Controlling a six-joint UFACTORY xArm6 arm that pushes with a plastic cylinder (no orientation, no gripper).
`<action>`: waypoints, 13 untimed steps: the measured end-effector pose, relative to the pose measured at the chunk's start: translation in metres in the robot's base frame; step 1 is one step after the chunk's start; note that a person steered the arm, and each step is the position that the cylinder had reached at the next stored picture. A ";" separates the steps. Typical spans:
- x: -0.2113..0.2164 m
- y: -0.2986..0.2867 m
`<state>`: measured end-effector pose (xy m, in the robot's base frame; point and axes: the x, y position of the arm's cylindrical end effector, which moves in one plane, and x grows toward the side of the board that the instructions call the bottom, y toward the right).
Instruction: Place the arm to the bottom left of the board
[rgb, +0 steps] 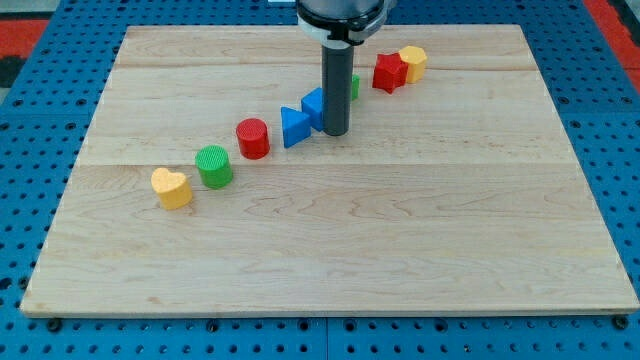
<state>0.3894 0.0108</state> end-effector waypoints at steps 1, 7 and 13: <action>0.001 -0.002; 0.095 -0.051; 0.142 -0.179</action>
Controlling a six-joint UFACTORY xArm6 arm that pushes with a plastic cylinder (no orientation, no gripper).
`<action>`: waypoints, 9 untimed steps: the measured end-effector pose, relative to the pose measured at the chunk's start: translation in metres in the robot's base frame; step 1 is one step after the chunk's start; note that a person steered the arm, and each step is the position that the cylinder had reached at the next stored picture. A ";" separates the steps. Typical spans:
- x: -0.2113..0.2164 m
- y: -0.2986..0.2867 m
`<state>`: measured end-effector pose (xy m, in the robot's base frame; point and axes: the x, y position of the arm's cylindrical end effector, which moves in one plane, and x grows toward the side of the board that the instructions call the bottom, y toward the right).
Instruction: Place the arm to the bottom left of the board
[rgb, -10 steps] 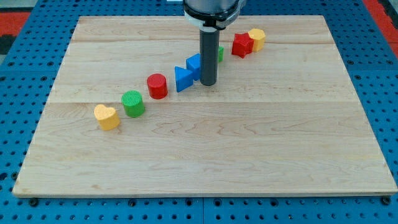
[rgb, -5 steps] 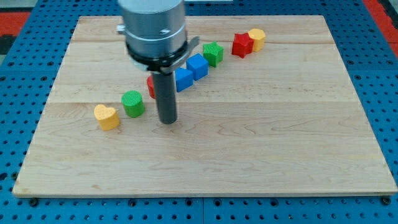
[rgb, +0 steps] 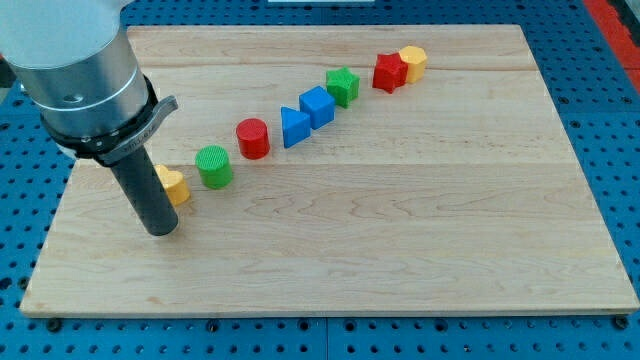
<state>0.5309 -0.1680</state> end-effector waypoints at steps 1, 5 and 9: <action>0.005 0.000; 0.014 -0.001; 0.019 -0.001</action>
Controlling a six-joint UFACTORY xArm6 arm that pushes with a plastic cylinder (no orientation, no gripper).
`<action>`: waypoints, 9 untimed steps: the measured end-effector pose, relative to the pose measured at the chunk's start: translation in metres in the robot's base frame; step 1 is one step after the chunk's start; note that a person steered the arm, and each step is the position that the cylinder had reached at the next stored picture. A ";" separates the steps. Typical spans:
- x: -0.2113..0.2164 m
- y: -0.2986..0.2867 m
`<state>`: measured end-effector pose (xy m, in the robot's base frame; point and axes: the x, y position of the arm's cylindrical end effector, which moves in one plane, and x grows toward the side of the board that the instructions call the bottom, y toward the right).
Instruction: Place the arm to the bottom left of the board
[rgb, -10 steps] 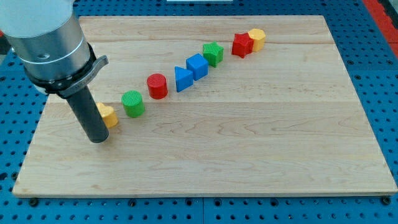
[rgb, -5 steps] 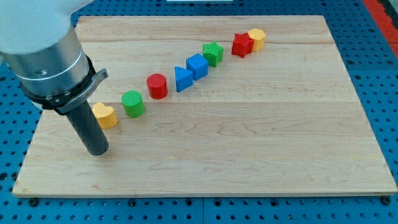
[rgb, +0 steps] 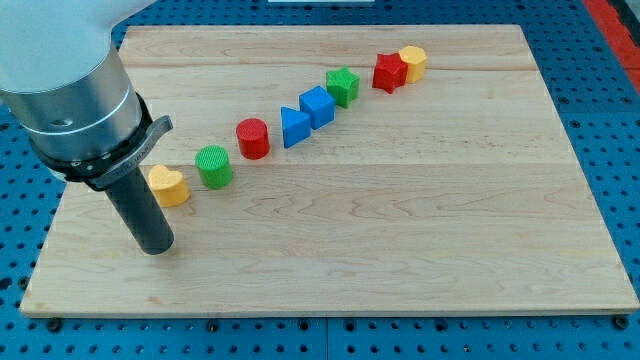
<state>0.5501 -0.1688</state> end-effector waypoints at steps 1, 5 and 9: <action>0.001 -0.001; 0.012 -0.007; 0.054 0.034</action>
